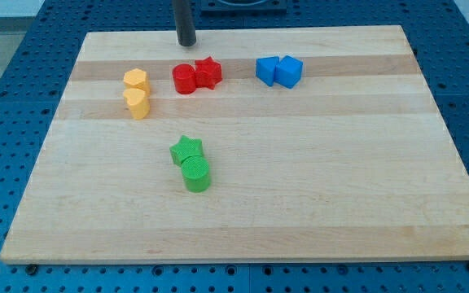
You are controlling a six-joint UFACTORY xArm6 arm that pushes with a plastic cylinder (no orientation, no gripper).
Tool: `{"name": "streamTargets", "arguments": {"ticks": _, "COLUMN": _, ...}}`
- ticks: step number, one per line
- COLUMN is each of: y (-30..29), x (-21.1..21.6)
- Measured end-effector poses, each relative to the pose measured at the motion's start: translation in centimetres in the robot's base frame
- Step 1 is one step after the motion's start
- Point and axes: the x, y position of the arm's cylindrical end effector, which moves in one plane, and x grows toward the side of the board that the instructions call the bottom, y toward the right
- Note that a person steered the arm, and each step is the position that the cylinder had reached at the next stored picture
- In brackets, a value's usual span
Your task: Touch the right of the red star
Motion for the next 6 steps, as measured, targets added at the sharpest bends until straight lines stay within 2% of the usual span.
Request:
{"name": "streamTargets", "arguments": {"ticks": 1, "y": 0.0, "x": 0.2}}
{"name": "streamTargets", "arguments": {"ticks": 2, "y": 1.0, "x": 5.1}}
{"name": "streamTargets", "arguments": {"ticks": 3, "y": 3.7, "x": 15.2}}
{"name": "streamTargets", "arguments": {"ticks": 4, "y": 5.9, "x": 23.2}}
{"name": "streamTargets", "arguments": {"ticks": 5, "y": 5.9, "x": 23.4}}
{"name": "streamTargets", "arguments": {"ticks": 6, "y": 5.6, "x": 20.7}}
